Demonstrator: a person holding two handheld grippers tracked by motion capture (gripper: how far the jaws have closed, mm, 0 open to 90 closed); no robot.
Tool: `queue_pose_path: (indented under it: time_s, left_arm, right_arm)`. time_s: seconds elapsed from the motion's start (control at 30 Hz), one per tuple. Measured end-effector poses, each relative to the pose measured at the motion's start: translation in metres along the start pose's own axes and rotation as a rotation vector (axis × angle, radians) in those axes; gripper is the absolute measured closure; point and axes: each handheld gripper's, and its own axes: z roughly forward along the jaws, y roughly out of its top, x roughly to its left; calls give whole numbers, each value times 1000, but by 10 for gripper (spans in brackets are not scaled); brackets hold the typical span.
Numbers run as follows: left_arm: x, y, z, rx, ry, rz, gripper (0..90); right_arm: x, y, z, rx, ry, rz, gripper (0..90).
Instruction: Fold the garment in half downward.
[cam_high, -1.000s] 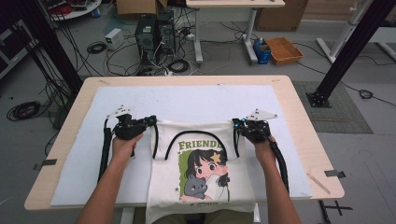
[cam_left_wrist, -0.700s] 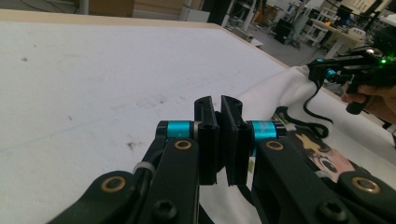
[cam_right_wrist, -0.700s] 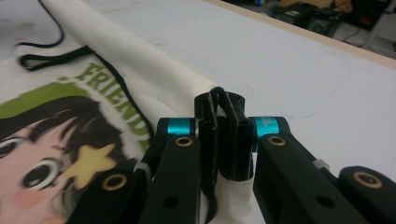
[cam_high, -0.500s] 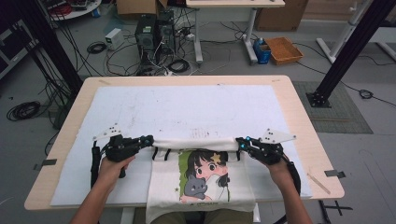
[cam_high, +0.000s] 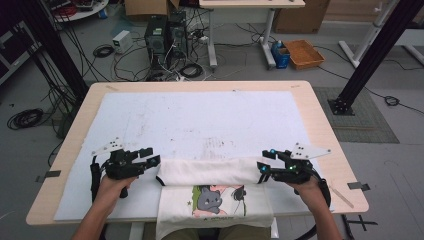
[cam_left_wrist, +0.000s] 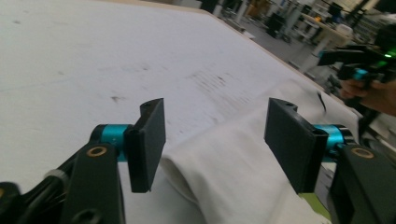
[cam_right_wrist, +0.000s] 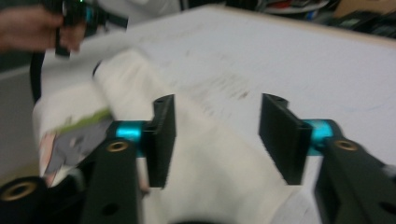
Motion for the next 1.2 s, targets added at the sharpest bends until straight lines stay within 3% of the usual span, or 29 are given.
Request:
queue_pose_path:
  time_s: [0.07,0.13,0.17,0.23,0.37,0.43,0.5,0.53,0.57,0.63,0.67,0.77,0.83,0.9,1.07,1.2]
  left_arm:
    - [1,0,9,48,40,9,360]
    - [2,-2,18,111,64,24,354]
    - [2,-3,22,143,80,24,349]
    - [4,-6,29,186,92,8,291]
    - [3,-9,37,229,79,19,297]
    - [2,-11,40,263,77,40,398]
    - [-1,-14,42,294,99,52,545]
    - [-2,-15,42,289,101,51,617]
    - [-3,-15,42,286,83,41,743]
    - [-9,-15,43,285,91,67,850]
    - [-9,-15,43,284,95,67,859]
    - [-6,-12,42,240,99,46,869]
    - [0,-5,40,186,89,7,871]
    - [6,3,40,158,100,-2,871]
    - [19,27,46,89,151,2,870]
    - [31,36,58,66,199,-4,869]
  right_arm:
    - [-3,3,3,10,-95,16,415]
    - [-5,2,11,75,-205,45,375]
    - [-7,0,16,115,-225,50,378]
    - [-8,-3,27,193,-229,51,377]
    - [-10,-10,45,309,-228,45,371]
    - [-12,-13,49,345,-229,61,395]
    - [-13,-14,49,362,-210,70,494]
    - [-14,-15,49,366,-205,75,517]
    - [-15,-17,49,364,-191,84,562]
    - [-15,-18,48,356,-169,92,674]
    - [-14,-18,48,354,-152,99,733]
    - [-13,-16,49,352,-154,108,791]
    - [-16,-11,50,323,-180,109,797]
    - [-20,-4,55,289,-204,101,798]
    - [-34,9,69,249,-290,93,798]
    - [-46,16,83,216,-352,73,796]
